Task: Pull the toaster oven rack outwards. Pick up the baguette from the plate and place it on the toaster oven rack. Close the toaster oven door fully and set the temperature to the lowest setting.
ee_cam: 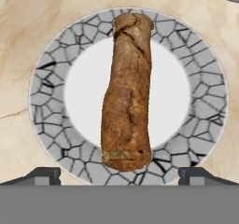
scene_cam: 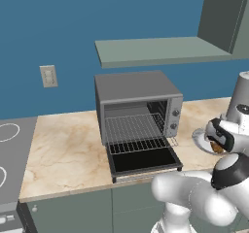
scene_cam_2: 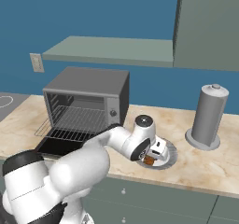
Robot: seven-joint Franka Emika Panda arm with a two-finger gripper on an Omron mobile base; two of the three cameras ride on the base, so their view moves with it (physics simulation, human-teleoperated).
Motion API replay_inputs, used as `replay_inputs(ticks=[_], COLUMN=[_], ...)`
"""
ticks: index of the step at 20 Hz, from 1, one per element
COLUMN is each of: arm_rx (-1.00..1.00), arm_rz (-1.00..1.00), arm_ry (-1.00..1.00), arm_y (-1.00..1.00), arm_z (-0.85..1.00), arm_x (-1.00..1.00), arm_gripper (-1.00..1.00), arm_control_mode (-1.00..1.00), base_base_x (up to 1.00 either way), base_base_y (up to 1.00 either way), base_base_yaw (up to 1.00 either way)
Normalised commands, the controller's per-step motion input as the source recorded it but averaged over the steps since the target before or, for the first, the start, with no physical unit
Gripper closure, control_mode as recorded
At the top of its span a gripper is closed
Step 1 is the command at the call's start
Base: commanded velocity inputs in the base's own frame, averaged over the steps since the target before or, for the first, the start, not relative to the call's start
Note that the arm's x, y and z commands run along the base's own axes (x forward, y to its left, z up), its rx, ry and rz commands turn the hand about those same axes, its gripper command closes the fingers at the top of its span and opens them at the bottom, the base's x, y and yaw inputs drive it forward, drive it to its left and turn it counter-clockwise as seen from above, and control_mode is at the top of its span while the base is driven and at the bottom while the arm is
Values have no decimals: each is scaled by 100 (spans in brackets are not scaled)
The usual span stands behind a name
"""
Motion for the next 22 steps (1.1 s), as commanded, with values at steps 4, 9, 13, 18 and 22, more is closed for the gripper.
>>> replay_inputs(ticks=[4,9,13,18,22], arm_rx=[0,0,0,2,12], arm_rz=[0,1,0,1,2], arm_ry=[0,0,0,0,-12], arm_y=[-22,-22,-16,-5,-8], arm_z=[-38,-41,-36,-7,66], arm_x=[43,42,37,15,-16], arm_gripper=[-100,-100,100,100,100], arm_control_mode=[-100,-100,-100,-100,-100], base_base_x=[0,0,0,0,0], base_base_y=[0,0,0,0,0], base_base_yaw=[0,0,0,0,0])
